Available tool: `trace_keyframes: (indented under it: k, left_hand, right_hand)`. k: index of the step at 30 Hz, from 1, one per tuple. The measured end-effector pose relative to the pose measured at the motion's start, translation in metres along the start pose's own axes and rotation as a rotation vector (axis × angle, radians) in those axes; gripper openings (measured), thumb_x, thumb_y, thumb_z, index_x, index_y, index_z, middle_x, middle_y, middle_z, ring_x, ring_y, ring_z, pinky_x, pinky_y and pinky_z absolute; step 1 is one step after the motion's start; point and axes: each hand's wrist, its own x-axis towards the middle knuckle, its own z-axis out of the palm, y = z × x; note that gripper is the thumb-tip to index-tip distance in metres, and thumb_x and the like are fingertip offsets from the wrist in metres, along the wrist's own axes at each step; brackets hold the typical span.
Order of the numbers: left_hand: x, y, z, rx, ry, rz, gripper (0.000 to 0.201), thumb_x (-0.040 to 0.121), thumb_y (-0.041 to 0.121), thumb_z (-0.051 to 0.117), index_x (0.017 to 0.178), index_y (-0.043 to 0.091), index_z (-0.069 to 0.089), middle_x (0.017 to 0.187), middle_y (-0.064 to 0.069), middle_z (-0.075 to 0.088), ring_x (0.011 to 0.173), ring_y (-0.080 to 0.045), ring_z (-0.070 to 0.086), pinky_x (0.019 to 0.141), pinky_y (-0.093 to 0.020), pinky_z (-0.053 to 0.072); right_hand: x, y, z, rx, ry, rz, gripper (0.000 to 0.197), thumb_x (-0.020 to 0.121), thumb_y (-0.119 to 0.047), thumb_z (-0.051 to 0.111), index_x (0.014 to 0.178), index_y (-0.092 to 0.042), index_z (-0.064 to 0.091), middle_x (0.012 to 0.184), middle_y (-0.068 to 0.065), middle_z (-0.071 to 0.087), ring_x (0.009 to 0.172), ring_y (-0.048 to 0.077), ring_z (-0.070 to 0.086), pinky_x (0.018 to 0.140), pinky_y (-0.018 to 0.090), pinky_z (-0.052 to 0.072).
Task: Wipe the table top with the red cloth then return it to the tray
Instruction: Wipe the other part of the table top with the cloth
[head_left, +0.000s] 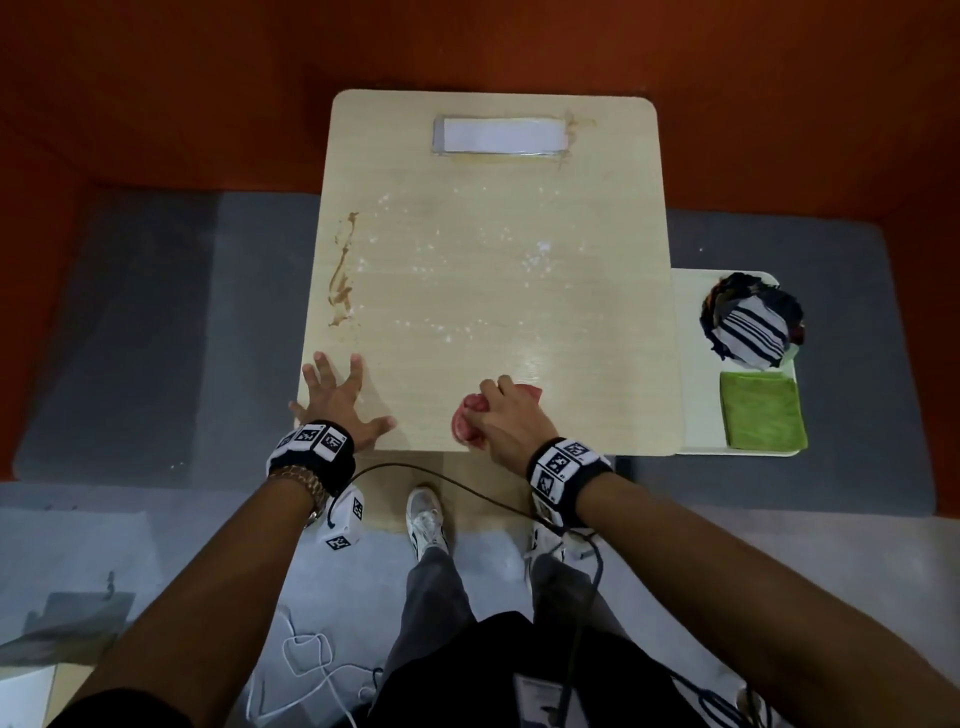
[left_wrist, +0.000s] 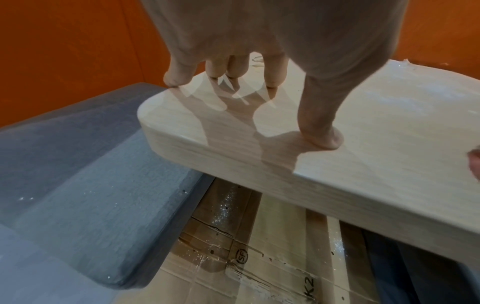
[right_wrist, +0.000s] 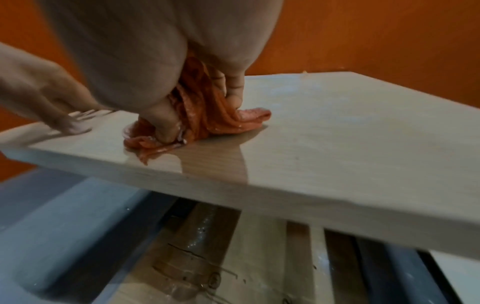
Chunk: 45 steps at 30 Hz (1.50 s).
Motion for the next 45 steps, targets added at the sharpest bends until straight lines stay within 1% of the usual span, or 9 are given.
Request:
trace_keyframes:
  k: [6,10,14,20,27,32,35,40,45]
  left_hand:
    - [0.001,0.004,-0.001,0.003,0.028,0.036,0.113,0.076,0.055,0.069,0.152,0.028,-0.010,0.152,-0.022,-0.031,0.142,-0.039,-0.023,0.119,-0.053,0.003]
    - [-0.001,0.016,0.003,-0.001,0.025,0.082,0.101,0.083,0.037,0.068,0.151,0.037,-0.007,0.152,-0.016,-0.034,0.142,-0.037,-0.025,0.118,-0.057,0.002]
    - [0.000,0.013,0.005,0.008,0.014,0.121,0.104,0.079,0.051,0.067,0.149,0.040,-0.010,0.152,-0.013,-0.035,0.142,-0.037,-0.026,0.116,-0.058,0.001]
    - [0.002,0.013,0.007,0.029,0.008,0.112,0.103,0.080,0.052,0.066,0.149,0.040,-0.009,0.152,-0.013,-0.035,0.142,-0.037,-0.025,0.116,-0.059,0.004]
    - [0.006,0.011,0.008,0.017,0.014,0.120,0.104,0.078,0.053,0.067,0.149,0.040,-0.007,0.152,-0.012,-0.034,0.142,-0.037,-0.026,0.115,-0.060,0.004]
    - [0.006,0.010,0.010,0.028,0.020,0.120,0.103,0.079,0.053,0.067,0.149,0.040,-0.008,0.152,-0.013,-0.035,0.142,-0.037,-0.026,0.115,-0.059,0.003]
    - [0.007,0.013,0.008,0.049,-0.004,0.103,0.103,0.080,0.053,0.066,0.149,0.039,-0.010,0.151,-0.015,-0.036,0.141,-0.039,-0.026,0.115,-0.060,0.004]
    - [0.006,0.010,0.007,0.013,0.010,0.104,0.104,0.079,0.052,0.068,0.149,0.042,-0.007,0.152,-0.011,-0.035,0.142,-0.036,-0.025,0.116,-0.059,0.003]
    - [0.007,0.010,0.009,0.014,0.020,0.111,0.104,0.078,0.053,0.069,0.149,0.042,-0.007,0.152,-0.012,-0.034,0.142,-0.036,-0.025,0.115,-0.060,0.004]
  right_hand:
    - [-0.046,0.044,0.006,0.088,0.023,0.156,0.033,0.066,-0.033,0.081,0.097,-0.026,0.073,0.096,0.008,0.058,0.088,0.029,0.054,0.072,0.039,0.049]
    - [-0.026,0.017,0.007,0.069,0.043,0.201,0.029,0.062,-0.029,0.082,0.089,-0.021,0.074,0.092,0.010,0.058,0.084,0.030,0.053,0.066,0.037,0.048]
    - [-0.005,-0.005,0.004,0.085,0.035,0.116,0.029,0.066,-0.027,0.078,0.094,-0.020,0.072,0.097,0.012,0.058,0.088,0.032,0.053,0.071,0.040,0.048]
    - [-0.058,0.054,0.011,0.065,0.022,0.173,0.031,0.067,-0.028,0.079,0.097,-0.023,0.072,0.097,0.010,0.058,0.088,0.030,0.053,0.070,0.040,0.049]
    - [-0.012,-0.020,0.016,0.156,0.069,0.083,0.029,0.068,-0.018,0.075,0.097,-0.020,0.069,0.101,0.012,0.057,0.091,0.031,0.052,0.071,0.042,0.051]
    - [-0.085,0.055,0.023,0.155,0.086,0.234,0.037,0.072,-0.020,0.074,0.108,-0.027,0.070,0.098,0.010,0.059,0.088,0.029,0.052,0.070,0.039,0.051]
    - [-0.107,0.076,0.029,0.128,0.102,0.360,0.039,0.065,-0.013,0.076,0.102,-0.022,0.072,0.096,0.012,0.059,0.085,0.030,0.050,0.064,0.038,0.050]
    - [-0.072,0.026,0.027,0.140,0.079,0.193,0.029,0.068,-0.018,0.075,0.096,-0.023,0.072,0.095,0.009,0.058,0.086,0.028,0.053,0.067,0.040,0.049]
    - [-0.125,0.088,0.028,0.093,0.082,0.231,0.033,0.068,-0.010,0.077,0.096,-0.027,0.073,0.093,0.006,0.059,0.084,0.024,0.051,0.066,0.035,0.049]
